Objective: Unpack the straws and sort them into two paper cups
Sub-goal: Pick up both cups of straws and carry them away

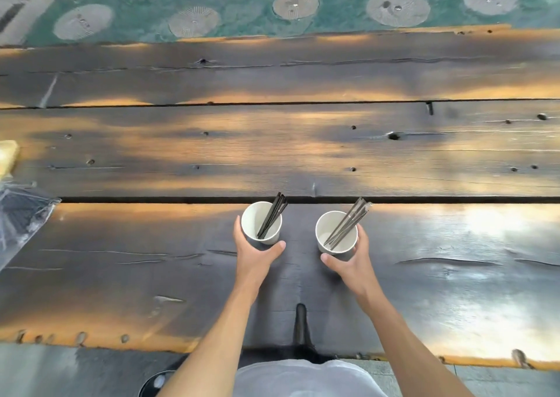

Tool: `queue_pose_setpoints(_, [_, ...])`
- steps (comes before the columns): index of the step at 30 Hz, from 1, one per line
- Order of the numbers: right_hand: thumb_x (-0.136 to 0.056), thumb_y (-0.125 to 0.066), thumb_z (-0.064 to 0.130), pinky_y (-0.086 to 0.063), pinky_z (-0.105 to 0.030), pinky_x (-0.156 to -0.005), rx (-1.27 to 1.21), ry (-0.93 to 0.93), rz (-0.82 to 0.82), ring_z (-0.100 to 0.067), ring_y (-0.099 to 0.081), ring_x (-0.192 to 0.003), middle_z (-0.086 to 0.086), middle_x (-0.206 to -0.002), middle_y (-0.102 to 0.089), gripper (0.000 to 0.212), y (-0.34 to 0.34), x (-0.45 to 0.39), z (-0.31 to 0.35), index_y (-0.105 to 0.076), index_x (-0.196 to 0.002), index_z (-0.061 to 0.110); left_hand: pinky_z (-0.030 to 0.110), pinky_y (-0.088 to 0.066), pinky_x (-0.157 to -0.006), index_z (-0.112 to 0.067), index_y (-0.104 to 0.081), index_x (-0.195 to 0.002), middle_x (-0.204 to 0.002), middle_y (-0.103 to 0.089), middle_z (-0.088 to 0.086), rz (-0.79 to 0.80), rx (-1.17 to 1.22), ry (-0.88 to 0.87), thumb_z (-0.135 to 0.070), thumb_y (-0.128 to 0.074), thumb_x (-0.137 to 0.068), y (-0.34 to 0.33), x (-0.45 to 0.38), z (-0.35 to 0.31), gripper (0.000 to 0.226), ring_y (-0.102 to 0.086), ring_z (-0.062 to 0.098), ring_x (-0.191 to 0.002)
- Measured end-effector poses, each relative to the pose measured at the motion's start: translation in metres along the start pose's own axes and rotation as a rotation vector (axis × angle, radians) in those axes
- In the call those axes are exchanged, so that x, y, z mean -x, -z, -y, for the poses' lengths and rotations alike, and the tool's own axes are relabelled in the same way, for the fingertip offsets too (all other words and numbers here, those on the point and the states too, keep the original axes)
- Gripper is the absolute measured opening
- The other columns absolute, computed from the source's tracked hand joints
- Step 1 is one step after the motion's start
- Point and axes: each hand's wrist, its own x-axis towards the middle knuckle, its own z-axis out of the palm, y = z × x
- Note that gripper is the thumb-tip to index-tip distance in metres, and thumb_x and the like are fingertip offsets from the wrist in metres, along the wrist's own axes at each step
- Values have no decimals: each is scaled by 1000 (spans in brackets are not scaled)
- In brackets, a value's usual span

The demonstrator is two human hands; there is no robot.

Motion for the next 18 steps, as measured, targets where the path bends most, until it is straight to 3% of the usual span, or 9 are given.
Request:
queue_pose_setpoints(4, [-67,-84,15,-42,-17,-96,-23,3,-20,0,-54,-120,6,-135,-54,96,-5,-7,-1,-30,-145,25,37,-38,-114,-34,-28,-148,-138,-51,-17,25,2,8,-17,-90,-67,-4,-9,5,103,-50,2,-126])
queue_pose_setpoints(10, [-66,-86,18,-45,-33,-105,-40,-9,-27,-12,-57,-120,-1,-132,-57,90,-7,-13,-4,-35,-139,25,24,-41,-103,-35,-35,-142,-132,-54,-23,1,39,-51,-12,-88,-71,-9,-18,1,91,-53,-8,-119])
queue_pose_setpoints(18, [-66,-86,16,-44,-21,-96,-92,20,-61,-5,-57,-116,0,-131,-57,88,-12,-25,5,-35,-137,26,15,-43,-92,-32,-40,-136,-127,-58,-20,-17,45,-65,-13,-88,-72,-14,-27,-7,82,-57,-9,-112])
